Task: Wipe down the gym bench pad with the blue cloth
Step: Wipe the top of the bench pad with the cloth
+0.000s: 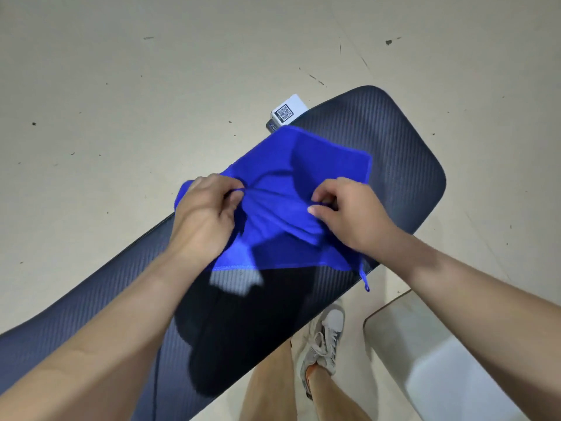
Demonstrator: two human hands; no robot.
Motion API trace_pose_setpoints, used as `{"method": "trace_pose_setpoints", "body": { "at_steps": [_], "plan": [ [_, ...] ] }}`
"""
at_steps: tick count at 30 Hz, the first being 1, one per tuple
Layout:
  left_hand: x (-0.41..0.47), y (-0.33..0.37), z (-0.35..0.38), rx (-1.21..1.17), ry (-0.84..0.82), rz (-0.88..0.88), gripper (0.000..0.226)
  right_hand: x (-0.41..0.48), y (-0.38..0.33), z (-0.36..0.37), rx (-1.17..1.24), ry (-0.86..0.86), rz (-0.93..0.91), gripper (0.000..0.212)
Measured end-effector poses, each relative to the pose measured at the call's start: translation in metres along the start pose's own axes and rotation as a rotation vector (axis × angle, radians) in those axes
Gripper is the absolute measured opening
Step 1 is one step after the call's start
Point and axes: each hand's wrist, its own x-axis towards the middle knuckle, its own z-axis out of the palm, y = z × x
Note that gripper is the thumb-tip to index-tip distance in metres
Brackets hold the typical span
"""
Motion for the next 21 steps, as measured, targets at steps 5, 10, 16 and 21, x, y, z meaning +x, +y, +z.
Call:
{"method": "trace_pose_setpoints", "body": {
  "at_steps": [5,10,16,21],
  "plan": [
    [0.02,0.039,-0.028,-0.29,0.035,-0.079,0.019,0.002,-0.016,-0.072,0.545,0.017,0.097,0.009],
    [0.046,0.097,-0.058,-0.318,0.227,0.105,0.018,0.004,-0.032,-0.129,0.533,0.244,-0.048,0.011],
    [0.021,0.103,-0.036,-0.041,0.188,0.34,0.018,-0.046,0.0,-0.132,0.202,0.362,-0.155,0.013],
    [-0.033,0.07,0.015,0.118,-0.18,0.047,0.033,-0.109,0.043,-0.045,-0.163,-0.005,-0.196,0.01]
  ]
}}
